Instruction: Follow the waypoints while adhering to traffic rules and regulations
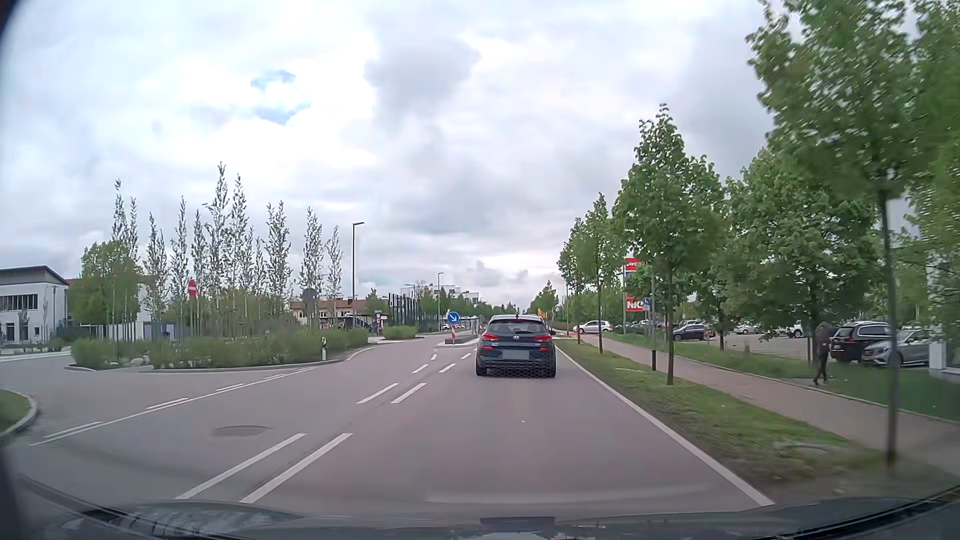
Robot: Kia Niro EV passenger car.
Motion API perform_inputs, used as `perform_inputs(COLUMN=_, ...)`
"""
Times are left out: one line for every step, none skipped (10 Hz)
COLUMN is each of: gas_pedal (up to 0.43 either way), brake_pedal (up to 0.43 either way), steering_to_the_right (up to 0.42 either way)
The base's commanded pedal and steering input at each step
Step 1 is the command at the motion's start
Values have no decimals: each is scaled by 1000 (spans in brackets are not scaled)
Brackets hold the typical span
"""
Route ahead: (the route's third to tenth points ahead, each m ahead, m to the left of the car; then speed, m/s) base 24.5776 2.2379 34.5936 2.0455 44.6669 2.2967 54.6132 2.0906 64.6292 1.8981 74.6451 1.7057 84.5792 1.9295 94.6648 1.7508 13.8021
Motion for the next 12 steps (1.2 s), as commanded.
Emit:
perform_inputs(gas_pedal=169, brake_pedal=12, steering_to_the_right=1)
perform_inputs(gas_pedal=157, brake_pedal=12, steering_to_the_right=1)
perform_inputs(gas_pedal=157, brake_pedal=6, steering_to_the_right=1)
perform_inputs(gas_pedal=150, brake_pedal=12, steering_to_the_right=1)
perform_inputs(gas_pedal=138, brake_pedal=12, steering_to_the_right=2)
perform_inputs(gas_pedal=138, brake_pedal=12, steering_to_the_right=3)
perform_inputs(gas_pedal=130, brake_pedal=6, steering_to_the_right=4)
perform_inputs(gas_pedal=118, brake_pedal=12, steering_to_the_right=4)
perform_inputs(gas_pedal=118, brake_pedal=12, steering_to_the_right=4)
perform_inputs(gas_pedal=118, brake_pedal=12, steering_to_the_right=4)
perform_inputs(gas_pedal=118, brake_pedal=12, steering_to_the_right=4)
perform_inputs(gas_pedal=118, brake_pedal=6, steering_to_the_right=4)
